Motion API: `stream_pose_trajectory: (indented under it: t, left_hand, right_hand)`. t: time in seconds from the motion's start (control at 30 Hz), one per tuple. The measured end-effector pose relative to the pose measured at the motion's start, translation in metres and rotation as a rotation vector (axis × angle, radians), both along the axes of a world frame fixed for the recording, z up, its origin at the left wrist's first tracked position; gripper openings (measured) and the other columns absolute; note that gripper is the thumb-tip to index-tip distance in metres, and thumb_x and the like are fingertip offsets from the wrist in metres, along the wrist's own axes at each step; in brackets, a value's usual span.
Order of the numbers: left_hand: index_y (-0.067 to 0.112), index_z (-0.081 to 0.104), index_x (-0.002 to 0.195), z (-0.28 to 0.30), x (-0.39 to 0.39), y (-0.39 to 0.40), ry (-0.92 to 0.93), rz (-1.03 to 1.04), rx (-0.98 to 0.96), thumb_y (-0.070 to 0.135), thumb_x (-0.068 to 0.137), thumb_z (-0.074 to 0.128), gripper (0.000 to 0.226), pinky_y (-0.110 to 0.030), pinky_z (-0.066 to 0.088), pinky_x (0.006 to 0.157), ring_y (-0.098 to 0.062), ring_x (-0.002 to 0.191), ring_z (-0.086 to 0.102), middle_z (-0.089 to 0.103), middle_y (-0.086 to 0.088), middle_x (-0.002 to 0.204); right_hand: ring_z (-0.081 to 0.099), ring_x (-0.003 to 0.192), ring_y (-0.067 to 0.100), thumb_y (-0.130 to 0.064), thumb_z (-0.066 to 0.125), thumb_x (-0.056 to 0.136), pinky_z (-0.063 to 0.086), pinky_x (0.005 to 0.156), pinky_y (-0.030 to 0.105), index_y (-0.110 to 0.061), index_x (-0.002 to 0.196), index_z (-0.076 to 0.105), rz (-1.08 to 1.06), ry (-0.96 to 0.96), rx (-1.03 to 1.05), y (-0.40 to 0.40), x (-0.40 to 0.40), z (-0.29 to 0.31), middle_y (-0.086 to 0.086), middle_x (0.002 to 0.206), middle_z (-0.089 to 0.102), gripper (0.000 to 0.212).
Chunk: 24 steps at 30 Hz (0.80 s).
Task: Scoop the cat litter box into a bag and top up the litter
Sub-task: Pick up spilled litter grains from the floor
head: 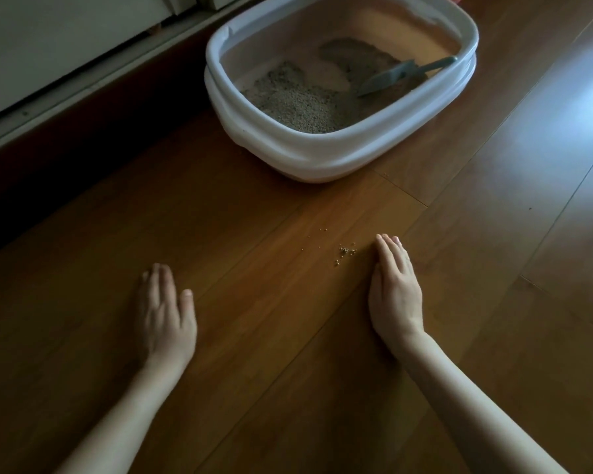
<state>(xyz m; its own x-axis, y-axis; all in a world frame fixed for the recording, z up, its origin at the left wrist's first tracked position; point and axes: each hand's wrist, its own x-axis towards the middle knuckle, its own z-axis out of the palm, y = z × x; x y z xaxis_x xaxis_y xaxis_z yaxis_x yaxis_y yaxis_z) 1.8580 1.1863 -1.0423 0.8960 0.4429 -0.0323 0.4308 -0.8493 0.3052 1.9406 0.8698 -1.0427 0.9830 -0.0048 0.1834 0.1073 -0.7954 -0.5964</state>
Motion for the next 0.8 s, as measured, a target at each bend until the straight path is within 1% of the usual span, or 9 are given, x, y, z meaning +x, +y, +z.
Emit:
stream_pose_trajectory:
  t: [0.17,0.3,0.4,0.47,0.53,0.6,0.63,0.73,0.8]
  left_hand:
    - [0.01,0.018,0.149,0.003,0.052,-0.064,-0.082,-0.267,-0.131,0.044,0.096,0.013,0.063,-0.031,0.006,0.117,-0.013,0.143,0.005,0.014,-0.004,0.157]
    - [0.007,0.033,0.145,0.007,0.089,-0.113,-0.12,-0.46,-0.263,0.037,0.097,0.019,0.058,-0.031,0.017,0.115,-0.021,0.141,0.026,0.032,-0.01,0.151]
    - [0.008,0.038,0.142,0.017,0.104,-0.134,-0.13,-0.619,-0.416,0.035,0.098,0.023,0.054,-0.028,0.022,0.115,-0.018,0.139,0.03,0.037,-0.01,0.148]
    - [0.008,0.04,0.141,0.019,0.108,-0.133,-0.152,-0.668,-0.467,0.03,0.099,0.028,0.049,-0.025,0.021,0.114,-0.016,0.138,0.031,0.04,-0.01,0.146]
    - [0.006,0.042,0.14,0.016,0.111,-0.125,-0.197,-0.669,-0.393,0.033,0.098,0.025,0.052,-0.028,0.019,0.115,-0.019,0.137,0.032,0.043,-0.01,0.145]
    - [0.007,0.038,0.142,0.008,0.115,-0.117,-0.153,-0.663,-0.286,0.039,0.095,0.019,0.06,-0.032,0.015,0.116,-0.023,0.14,0.029,0.039,-0.01,0.147]
    - [0.006,0.036,0.143,0.005,0.118,-0.117,-0.12,-0.672,-0.247,0.039,0.094,0.019,0.062,-0.032,0.013,0.116,-0.023,0.141,0.027,0.037,-0.011,0.149]
    - [0.003,0.04,0.14,0.004,0.128,-0.134,-0.098,-0.777,-0.274,0.03,0.092,0.023,0.058,-0.03,0.015,0.115,-0.027,0.138,0.033,0.041,-0.014,0.145]
    - [0.002,0.045,0.137,0.006,0.129,-0.149,-0.099,-0.854,-0.35,0.021,0.093,0.028,0.051,-0.031,0.022,0.114,-0.027,0.134,0.04,0.047,-0.015,0.141]
  right_hand:
    - [0.029,0.141,0.024,-0.003,0.038,0.097,0.02,0.118,0.035,-0.003,0.141,0.042,0.078,0.034,-0.031,0.037,0.022,0.007,0.013,0.147,0.041,0.044]
    - [0.028,0.142,0.023,-0.003,0.037,0.096,0.02,0.118,0.033,-0.003,0.141,0.042,0.139,0.063,0.022,0.056,0.033,0.013,0.012,0.148,0.04,0.045]
    - [0.025,0.143,0.019,-0.005,0.038,0.096,0.023,0.118,0.035,-0.007,0.143,0.04,0.21,0.068,0.066,0.056,0.036,0.019,0.009,0.149,0.038,0.047]
    - [0.027,0.142,0.018,0.0,0.04,0.093,0.024,0.117,0.035,-0.007,0.142,0.042,0.148,0.018,0.085,0.042,0.034,0.023,0.008,0.148,0.04,0.049]
    - [0.027,0.142,0.018,0.006,0.039,0.091,0.024,0.117,0.032,-0.007,0.141,0.042,-0.023,-0.006,0.117,0.024,0.024,0.021,0.008,0.148,0.04,0.052]
    - [0.026,0.142,0.019,0.009,0.036,0.091,0.023,0.117,0.032,-0.007,0.143,0.04,-0.214,0.012,0.149,0.011,0.005,0.016,0.009,0.149,0.038,0.054]
    - [0.026,0.143,0.019,0.01,0.035,0.091,0.022,0.117,0.032,-0.006,0.143,0.039,-0.268,0.019,0.16,0.01,-0.003,0.012,0.01,0.149,0.038,0.054]
    - [0.03,0.14,0.023,0.014,0.033,0.089,0.022,0.117,0.029,-0.002,0.141,0.04,-0.273,-0.016,0.17,0.022,-0.008,0.005,0.015,0.146,0.041,0.055]
    - [0.035,0.138,0.025,0.012,0.033,0.088,0.021,0.114,0.019,0.001,0.138,0.044,-0.228,-0.031,0.23,0.038,0.004,0.007,0.018,0.143,0.044,0.052]
